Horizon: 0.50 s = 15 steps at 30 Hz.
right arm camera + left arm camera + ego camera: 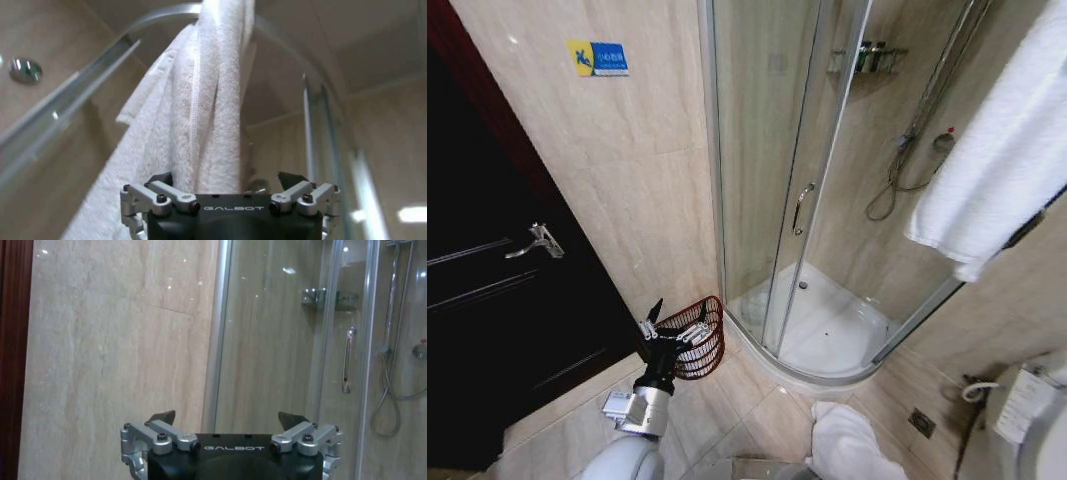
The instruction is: Discard the used towel into the hamper.
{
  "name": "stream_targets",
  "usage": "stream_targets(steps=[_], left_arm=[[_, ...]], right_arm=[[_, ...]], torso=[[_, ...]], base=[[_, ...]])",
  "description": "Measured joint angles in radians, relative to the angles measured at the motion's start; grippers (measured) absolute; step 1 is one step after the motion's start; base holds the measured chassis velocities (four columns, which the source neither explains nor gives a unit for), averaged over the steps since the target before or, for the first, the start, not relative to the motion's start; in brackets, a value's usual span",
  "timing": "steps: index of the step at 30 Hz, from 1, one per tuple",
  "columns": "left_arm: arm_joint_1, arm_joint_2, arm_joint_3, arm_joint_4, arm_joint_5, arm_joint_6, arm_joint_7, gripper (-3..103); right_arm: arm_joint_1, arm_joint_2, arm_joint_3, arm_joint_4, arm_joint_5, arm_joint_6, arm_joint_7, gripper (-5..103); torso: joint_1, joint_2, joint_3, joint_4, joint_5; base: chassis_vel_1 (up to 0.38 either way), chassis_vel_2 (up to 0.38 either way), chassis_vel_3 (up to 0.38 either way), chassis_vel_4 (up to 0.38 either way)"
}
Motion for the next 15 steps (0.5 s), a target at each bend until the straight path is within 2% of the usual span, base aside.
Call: stream_targets(steps=[2,3,5,6,8,9,12,15], left_arm=[[0.000,0.000,0.000,0.000,0.000,0.000,0.000,100],[0.000,0.000,0.000,0.000,0.000,0.000,0.000,100],[0.000,0.000,0.000,0.000,0.000,0.000,0.000,100],[0.000,0.000,0.000,0.000,0.000,0.000,0.000,100],[0.000,0.000,0.000,0.000,0.000,0.000,0.000,100],[0.000,0.000,0.000,0.000,0.000,0.000,0.000,100],[0.000,0.000,0.000,0.000,0.000,0.000,0.000,100],[0.000,0.000,0.000,0.000,0.000,0.000,0.000,100]], right_arm=[[0.015,-0.023,-0.012,0.001,0.115,-0.013,-0.015,100],[0.015,-0.023,-0.012,0.001,0.115,-0.013,-0.015,100],[0.020,-0.048,-0.019,0.024,0.292,-0.043,-0.034,100],[0.020,-0.048,-0.019,0.024,0.292,-0.043,-0.034,100],[0.021,-0.064,-0.020,0.041,0.418,-0.063,-0.047,100],[0.021,-0.074,-0.021,0.042,0.446,-0.073,-0.053,100],[0.023,-0.099,-0.029,0.031,0.443,-0.082,-0.062,100],[0.017,-0.133,-0.028,0.005,0.382,-0.083,-0.062,100]], torso=[[0.000,0.000,0.000,0.0002,-0.0002],[0.000,0.000,0.000,0.0002,-0.0002],[0.000,0.000,0.000,0.0001,-0.0003],[0.000,0.000,0.000,0.0001,-0.0003],[0.000,0.000,0.000,0.0001,-0.0004],[0.000,0.000,0.000,0.0001,-0.0003],[0.000,0.000,0.000,0.0001,-0.0003],[0.000,0.000,0.000,0.0002,-0.0003]], base=[[0.000,0.000,0.000,0.000],[0.000,0.000,0.000,0.000],[0.000,0.000,0.000,0.000],[0.000,0.000,0.000,0.000],[0.000,0.000,0.000,0.000],[0.000,0.000,0.000,0.000],[0.000,0.000,0.000,0.000],[0.000,0.000,0.000,0.000]])
